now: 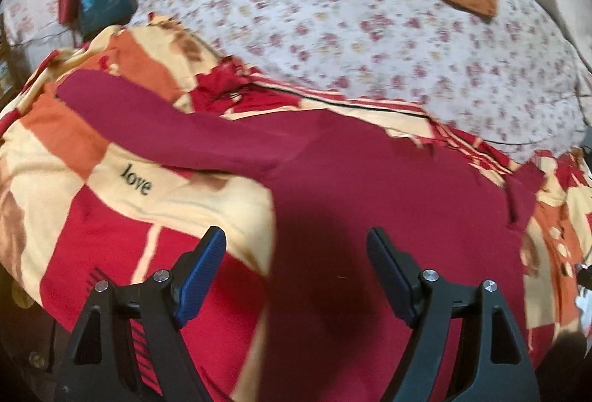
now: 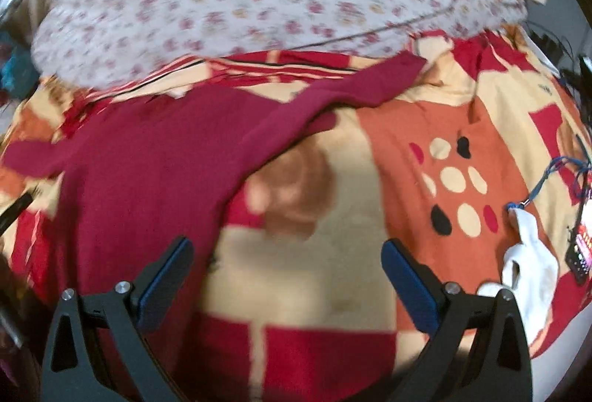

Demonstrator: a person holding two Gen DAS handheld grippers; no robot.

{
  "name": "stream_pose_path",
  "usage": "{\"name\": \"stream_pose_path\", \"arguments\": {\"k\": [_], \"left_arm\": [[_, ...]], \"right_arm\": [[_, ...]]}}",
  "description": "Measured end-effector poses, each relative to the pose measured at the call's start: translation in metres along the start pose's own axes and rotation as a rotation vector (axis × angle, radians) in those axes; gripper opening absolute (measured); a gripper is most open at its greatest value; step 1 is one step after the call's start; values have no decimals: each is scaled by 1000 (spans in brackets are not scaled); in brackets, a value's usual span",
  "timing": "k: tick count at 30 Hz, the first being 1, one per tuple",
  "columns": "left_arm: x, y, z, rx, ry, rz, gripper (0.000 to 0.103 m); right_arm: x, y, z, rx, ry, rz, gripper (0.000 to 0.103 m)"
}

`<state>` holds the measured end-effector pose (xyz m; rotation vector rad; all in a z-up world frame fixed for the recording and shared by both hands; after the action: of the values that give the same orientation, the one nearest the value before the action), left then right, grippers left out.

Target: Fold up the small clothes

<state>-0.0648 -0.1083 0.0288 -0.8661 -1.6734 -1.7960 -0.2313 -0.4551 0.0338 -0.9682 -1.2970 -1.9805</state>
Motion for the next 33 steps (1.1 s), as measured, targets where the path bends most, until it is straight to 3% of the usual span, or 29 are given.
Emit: {"name": "stream_pose_path", "arguments": {"k": [4,8,13,21,33], "left_arm": [[14,0,-18,-40,-25,-14,60],[22,2,-24,-74,-5,-42,61],[20,0,-24,-91,3,-27,61],[6,-1,-21,-82,26,-21,61],[-24,1,-14,-45,47,7,60]], "right_arm": [[12,-4,45,10,97,-5,103],[9,-4,90,34,180,-8,103],[-9,14,128,101,151,-55,103],[-46,44,152,153,80,-108,103],[-95,55,166,208,43,-79,103]]}}
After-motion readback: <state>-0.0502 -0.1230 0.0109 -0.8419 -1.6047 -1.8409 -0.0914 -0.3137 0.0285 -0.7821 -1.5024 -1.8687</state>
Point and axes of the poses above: each gripper's, at about its wrist camera, not at the fingertips, and x roughly against the way its jaws point, z to its left, y to its top, the point moved 10 cm from there along -x, roughly the way its jaws point, and after that the axes turned 11 degrees about y, right-handed, at the moved point
